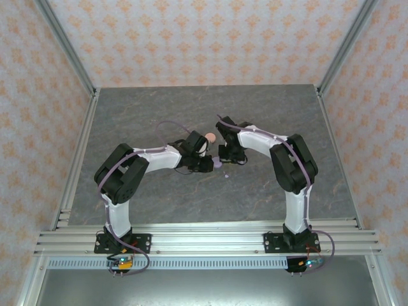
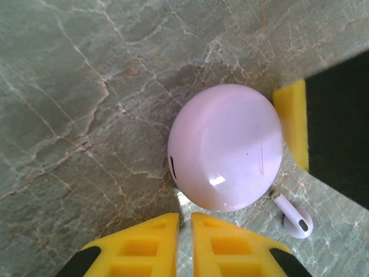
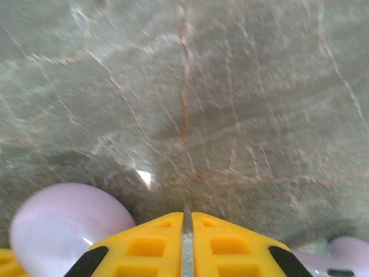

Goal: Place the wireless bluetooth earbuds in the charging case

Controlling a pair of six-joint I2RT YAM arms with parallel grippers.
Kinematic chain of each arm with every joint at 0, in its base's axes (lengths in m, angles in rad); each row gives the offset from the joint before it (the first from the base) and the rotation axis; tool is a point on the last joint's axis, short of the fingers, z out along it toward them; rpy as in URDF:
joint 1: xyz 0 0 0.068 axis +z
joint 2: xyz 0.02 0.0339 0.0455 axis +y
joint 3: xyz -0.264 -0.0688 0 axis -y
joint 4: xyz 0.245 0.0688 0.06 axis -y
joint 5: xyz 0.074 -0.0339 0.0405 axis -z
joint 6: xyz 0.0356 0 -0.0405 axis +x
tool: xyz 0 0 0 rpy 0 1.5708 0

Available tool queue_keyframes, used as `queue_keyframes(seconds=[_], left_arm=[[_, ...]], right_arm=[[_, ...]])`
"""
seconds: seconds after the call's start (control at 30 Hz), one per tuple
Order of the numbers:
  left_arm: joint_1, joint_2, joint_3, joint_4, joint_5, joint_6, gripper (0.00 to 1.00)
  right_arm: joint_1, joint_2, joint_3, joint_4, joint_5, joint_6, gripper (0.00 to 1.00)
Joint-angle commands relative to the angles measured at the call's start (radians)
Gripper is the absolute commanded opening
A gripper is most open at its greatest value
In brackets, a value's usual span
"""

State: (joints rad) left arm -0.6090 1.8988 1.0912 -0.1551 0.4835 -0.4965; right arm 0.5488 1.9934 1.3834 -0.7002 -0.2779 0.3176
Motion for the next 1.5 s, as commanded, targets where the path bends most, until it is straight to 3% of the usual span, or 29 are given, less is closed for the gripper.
queue_keyframes(seconds=[0.0,0.4,0.77,1.07,1.47], left_arm=[[-0.007,-0.019,-0.016,0.026,0.007,0.015,0.14],[0.014,-0.112,-0.013,-0.070,-0.103,0.040,0.14],[0.098,-0.057,0.095,-0.132,-0.123,0.046,0.20],[0.101,0.088,0.205,-0.125,-0.056,0.038,0.19],[0.098,0.109,0.166,-0.100,0.003,0.040,0.17]], right_arm=[[-0.002,0.030,0.041,0.084,-0.008,-0.015,0.12],[-0.029,-0.016,0.030,0.039,0.069,-0.007,0.13],[-0.029,-0.095,-0.066,0.054,-0.029,0.001,0.14],[-0.018,-0.091,-0.110,0.094,-0.089,0.019,0.14],[-0.009,-0.030,-0.060,0.102,-0.099,0.031,0.13]])
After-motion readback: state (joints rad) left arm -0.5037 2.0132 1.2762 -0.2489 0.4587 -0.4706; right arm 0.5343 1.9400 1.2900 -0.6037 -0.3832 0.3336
